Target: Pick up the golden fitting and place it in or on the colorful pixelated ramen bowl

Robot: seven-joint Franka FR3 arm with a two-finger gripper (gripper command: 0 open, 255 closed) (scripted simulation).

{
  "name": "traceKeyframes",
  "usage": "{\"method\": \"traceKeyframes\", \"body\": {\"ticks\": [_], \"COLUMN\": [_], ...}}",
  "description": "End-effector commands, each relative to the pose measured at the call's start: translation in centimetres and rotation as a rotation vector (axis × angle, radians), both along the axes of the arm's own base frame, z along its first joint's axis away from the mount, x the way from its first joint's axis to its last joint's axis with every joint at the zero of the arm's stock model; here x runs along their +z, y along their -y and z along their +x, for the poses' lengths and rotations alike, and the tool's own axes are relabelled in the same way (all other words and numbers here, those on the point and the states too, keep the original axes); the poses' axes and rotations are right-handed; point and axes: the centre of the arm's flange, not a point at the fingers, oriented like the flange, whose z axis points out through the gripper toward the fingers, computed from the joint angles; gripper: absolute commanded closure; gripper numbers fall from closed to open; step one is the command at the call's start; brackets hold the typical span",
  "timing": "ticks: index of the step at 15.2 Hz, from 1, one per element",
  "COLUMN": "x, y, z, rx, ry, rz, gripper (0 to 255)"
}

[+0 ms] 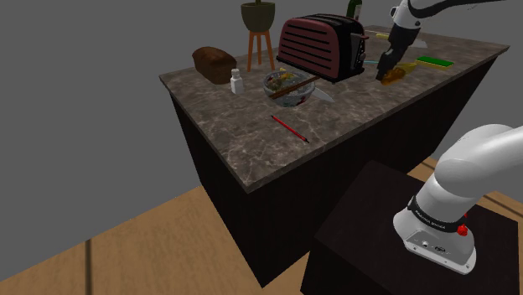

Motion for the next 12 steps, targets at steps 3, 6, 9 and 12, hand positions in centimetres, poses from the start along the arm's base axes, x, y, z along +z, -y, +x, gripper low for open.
{"method": "traceKeyframes", "body": {"ticks": [3, 6, 9, 12], "x": [2.2, 3.7, 5.3, 6.9], "y": [0.1, 0.1, 0.1, 0.1], "z": [0.1, 0.1, 0.1, 0.1], "rx": [0.000, 0.000, 0.000, 0.000], "ry": [0.000, 0.000, 0.000, 0.000], "rz": [0.000, 0.000, 0.000, 0.000], "gripper": [255, 255, 255, 255]}}
